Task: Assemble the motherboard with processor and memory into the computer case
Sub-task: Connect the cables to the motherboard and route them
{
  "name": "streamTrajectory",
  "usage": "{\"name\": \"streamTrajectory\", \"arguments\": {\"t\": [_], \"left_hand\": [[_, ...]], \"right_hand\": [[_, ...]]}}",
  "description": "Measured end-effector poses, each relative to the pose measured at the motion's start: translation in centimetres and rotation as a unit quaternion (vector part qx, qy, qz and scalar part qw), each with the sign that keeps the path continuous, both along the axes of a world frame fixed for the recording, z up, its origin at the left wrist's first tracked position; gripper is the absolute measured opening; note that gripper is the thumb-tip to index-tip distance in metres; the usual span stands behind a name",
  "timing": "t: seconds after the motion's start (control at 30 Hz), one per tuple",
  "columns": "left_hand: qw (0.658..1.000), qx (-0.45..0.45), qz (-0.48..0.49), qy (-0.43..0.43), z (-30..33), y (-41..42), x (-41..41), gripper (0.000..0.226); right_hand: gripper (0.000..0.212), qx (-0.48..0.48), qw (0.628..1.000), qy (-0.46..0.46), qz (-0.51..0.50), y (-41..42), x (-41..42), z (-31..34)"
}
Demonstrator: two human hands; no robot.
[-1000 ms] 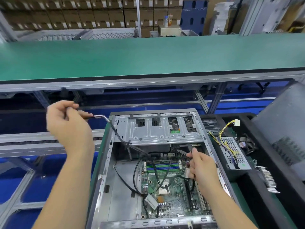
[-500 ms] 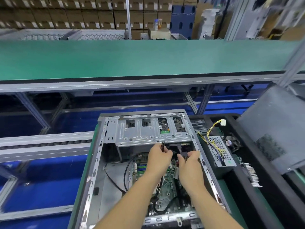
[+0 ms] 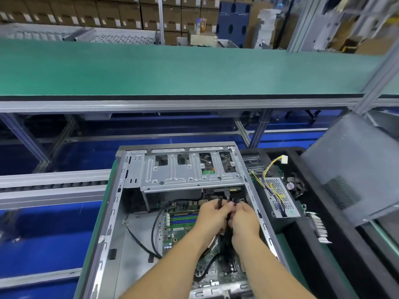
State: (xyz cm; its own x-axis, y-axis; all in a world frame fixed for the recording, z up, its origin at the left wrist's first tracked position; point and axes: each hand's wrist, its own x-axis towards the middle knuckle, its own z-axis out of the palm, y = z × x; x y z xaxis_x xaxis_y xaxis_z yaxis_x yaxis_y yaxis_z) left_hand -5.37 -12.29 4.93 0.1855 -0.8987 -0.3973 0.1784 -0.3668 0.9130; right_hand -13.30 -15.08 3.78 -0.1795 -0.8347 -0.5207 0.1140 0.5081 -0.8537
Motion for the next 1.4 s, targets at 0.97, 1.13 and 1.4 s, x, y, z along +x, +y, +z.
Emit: {"name": "streamTrajectory", "arguments": {"t": [0.97, 1.13, 1.4], "left_hand": [[0.994, -0.063, 0.048, -0.073, -1.8, -1.0, 0.4, 0.015], [0.994, -0.061, 0.038, -0.087, -1.8, -1.0, 0.4, 0.015], [0.993, -0.067, 0.034, -0.088, -1.5, -0.8, 0.3, 0.015]], "right_hand": [[0.020, -0.017, 0.998, -0.037, -0.040, -0.2, -0.6, -0.9], [0.034, 0.000, 0.999, -0.047, 0.002, -0.8, -0.6, -1.1], [0.035, 0.014, 0.997, -0.071, 0.035, -1.1, -0.6, -0.5]]}}
